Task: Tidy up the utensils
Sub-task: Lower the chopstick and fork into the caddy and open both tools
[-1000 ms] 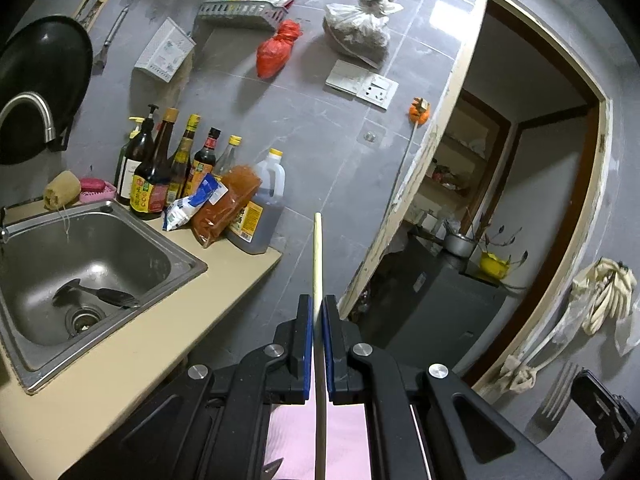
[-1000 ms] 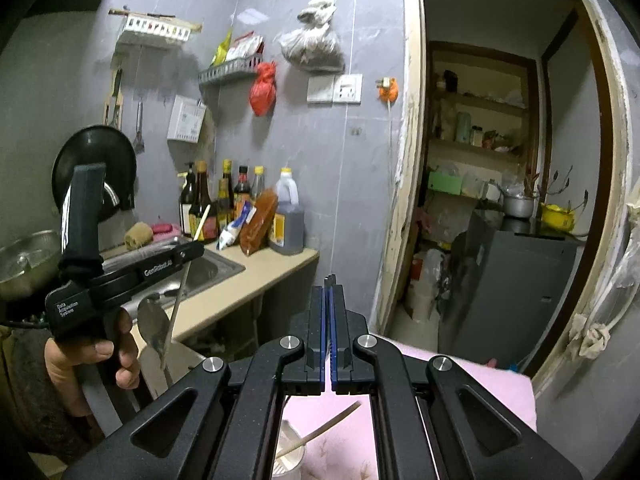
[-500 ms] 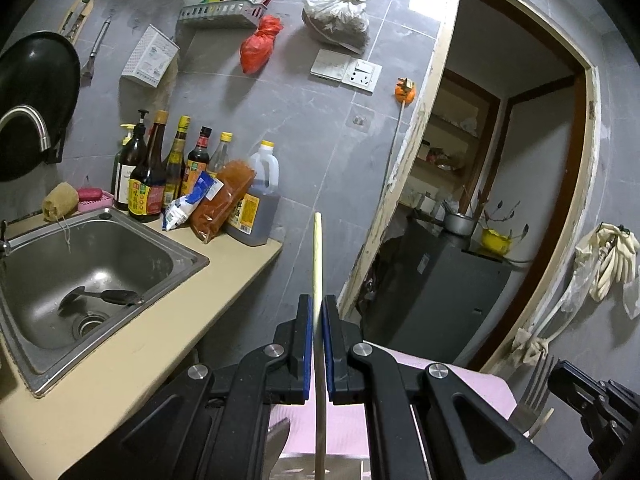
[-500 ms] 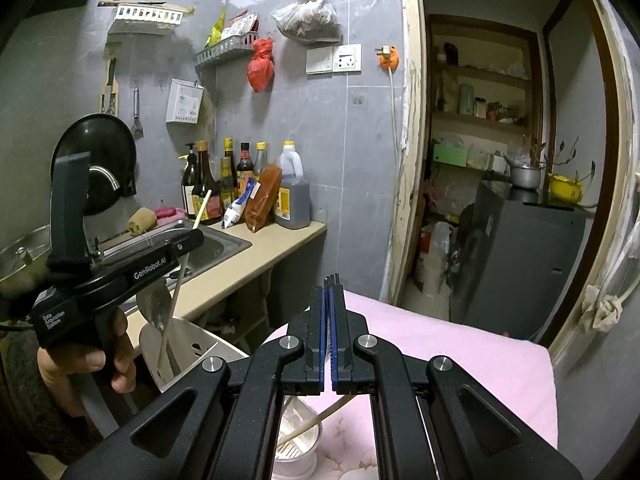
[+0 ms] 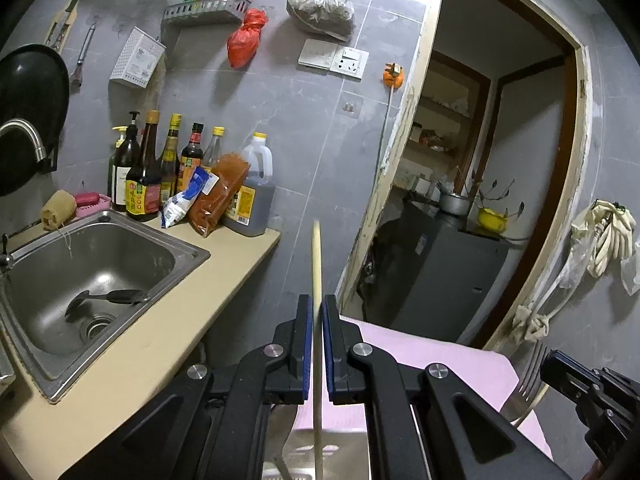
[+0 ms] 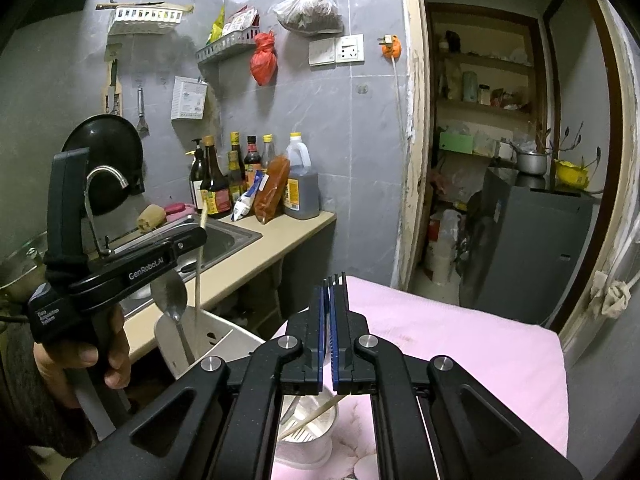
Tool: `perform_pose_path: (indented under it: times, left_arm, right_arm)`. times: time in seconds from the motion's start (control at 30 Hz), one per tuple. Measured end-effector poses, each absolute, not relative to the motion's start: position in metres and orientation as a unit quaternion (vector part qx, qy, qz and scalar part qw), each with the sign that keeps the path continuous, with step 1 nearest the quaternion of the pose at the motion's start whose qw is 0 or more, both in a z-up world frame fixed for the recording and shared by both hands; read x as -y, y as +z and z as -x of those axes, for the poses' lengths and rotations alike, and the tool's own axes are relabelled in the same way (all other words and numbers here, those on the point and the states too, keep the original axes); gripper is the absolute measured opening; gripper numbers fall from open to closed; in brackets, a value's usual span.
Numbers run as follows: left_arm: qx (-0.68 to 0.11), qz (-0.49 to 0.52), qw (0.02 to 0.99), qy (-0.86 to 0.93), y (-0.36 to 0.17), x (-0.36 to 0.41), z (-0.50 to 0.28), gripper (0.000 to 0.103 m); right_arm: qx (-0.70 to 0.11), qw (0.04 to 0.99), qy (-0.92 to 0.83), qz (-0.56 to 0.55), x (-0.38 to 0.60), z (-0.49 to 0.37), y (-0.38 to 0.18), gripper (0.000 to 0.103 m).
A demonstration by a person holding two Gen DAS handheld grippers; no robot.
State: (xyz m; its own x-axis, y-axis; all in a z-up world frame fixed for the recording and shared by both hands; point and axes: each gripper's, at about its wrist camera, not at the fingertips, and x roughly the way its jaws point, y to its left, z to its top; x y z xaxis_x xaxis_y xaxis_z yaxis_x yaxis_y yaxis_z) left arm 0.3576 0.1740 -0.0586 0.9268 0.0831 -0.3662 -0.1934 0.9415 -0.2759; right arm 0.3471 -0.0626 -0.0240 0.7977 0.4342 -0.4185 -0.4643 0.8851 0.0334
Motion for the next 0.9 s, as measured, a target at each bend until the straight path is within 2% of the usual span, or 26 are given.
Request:
perform_pose_path:
  times: [0.23,0.3,0.37,0.5,0.63,0.67,0.7,0.73,0.8,0.9]
  left_arm:
    - [-0.201,0.150,0.966,0.058,-0.056,-0.170,-0.345,0.009]
    - [-0.204,0.151,0.966,0.051,-0.053,-0.168,-0.340,0.019]
    - [-0.203,0.154,0.966,0.046,-0.049,-0.166,-0.335,0.040]
    - [-0.206,0.148,0.967,0.034,-0.040,-0.156,-0.325,0.044]
    - [-0.206,0.132,0.969,0.034,-0.029,-0.143,-0.317,0.072]
    - [-0.202,0.136,0.969,0.033,-0.025,-0.141,-0.312,0.074]
    - [-0.199,0.137,0.970,0.031,-0.022,-0.138,-0.309,0.075]
    - [-0.198,0.137,0.970,0.029,-0.020,-0.136,-0.307,0.078]
    - [-0.190,0.128,0.973,0.027,-0.013,-0.127,-0.301,0.083]
    - [-0.180,0.110,0.977,0.020,-0.006,-0.112,-0.293,0.091]
  right_arm:
    - [-0.214,0.948,0.236,0.027,0.069,-0.341,-0.020,0.003]
    - [-0.212,0.949,0.233,0.021,0.073,-0.337,-0.017,0.003]
    - [-0.211,0.951,0.225,0.014,0.080,-0.332,-0.013,0.003]
    - [-0.211,0.956,0.205,-0.002,0.097,-0.322,-0.007,0.003]
    - [-0.201,0.962,0.183,-0.019,0.120,-0.309,0.001,0.004]
    - [-0.199,0.963,0.178,-0.020,0.125,-0.307,0.003,0.006]
    - [-0.197,0.965,0.172,-0.022,0.130,-0.304,0.004,0.013]
    - [-0.195,0.966,0.166,-0.025,0.137,-0.300,0.006,0.026]
    - [-0.187,0.969,0.157,-0.036,0.151,-0.291,0.009,0.039]
    - [-0.183,0.972,0.142,-0.039,0.168,-0.281,0.013,0.039]
